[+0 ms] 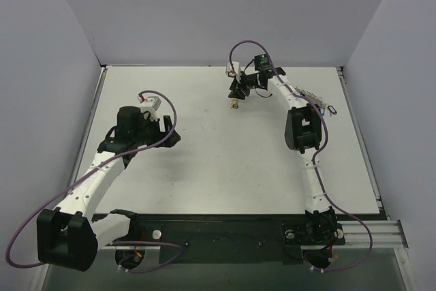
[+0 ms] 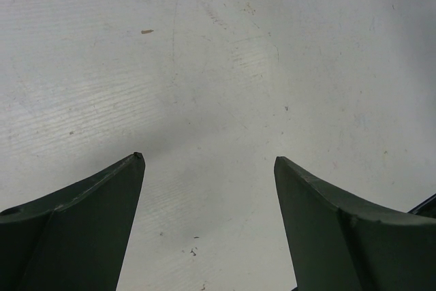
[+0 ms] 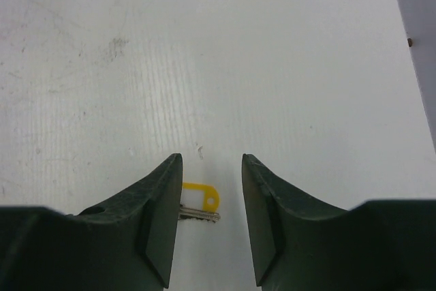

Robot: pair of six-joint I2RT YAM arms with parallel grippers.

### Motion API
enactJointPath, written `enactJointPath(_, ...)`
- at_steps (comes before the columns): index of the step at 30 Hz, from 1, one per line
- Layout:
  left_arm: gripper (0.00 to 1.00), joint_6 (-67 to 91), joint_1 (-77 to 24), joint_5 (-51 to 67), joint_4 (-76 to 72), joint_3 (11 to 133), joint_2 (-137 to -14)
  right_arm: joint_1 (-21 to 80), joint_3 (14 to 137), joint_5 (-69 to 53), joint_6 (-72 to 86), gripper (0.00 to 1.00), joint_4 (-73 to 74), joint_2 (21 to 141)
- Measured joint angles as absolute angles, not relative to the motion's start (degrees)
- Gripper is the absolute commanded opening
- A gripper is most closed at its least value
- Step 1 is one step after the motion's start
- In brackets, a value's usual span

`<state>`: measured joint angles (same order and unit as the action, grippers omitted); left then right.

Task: Put the keys on the keyring

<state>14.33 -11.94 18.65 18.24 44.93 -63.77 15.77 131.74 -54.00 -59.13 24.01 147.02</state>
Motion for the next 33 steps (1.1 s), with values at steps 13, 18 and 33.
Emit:
enactJointPath(13,0.84,19.9,-15.8,19.7,14.6,49.3,-73.8,13.2,129.0,-49.9,-22.4,0.57,13.1,143.6)
enactJointPath(18,0.79,20.8,-21.2,16.4,14.9,64.6,-89.4,11.0,129.0,-48.4,-18.2,0.59,27.5,134.7)
enactJointPath(33,0.59,26.7,-25.5,20.3,9.2,97.7,-126.6,0.5,96.6,-56.4,-22.8,0.59,54.5,98.0)
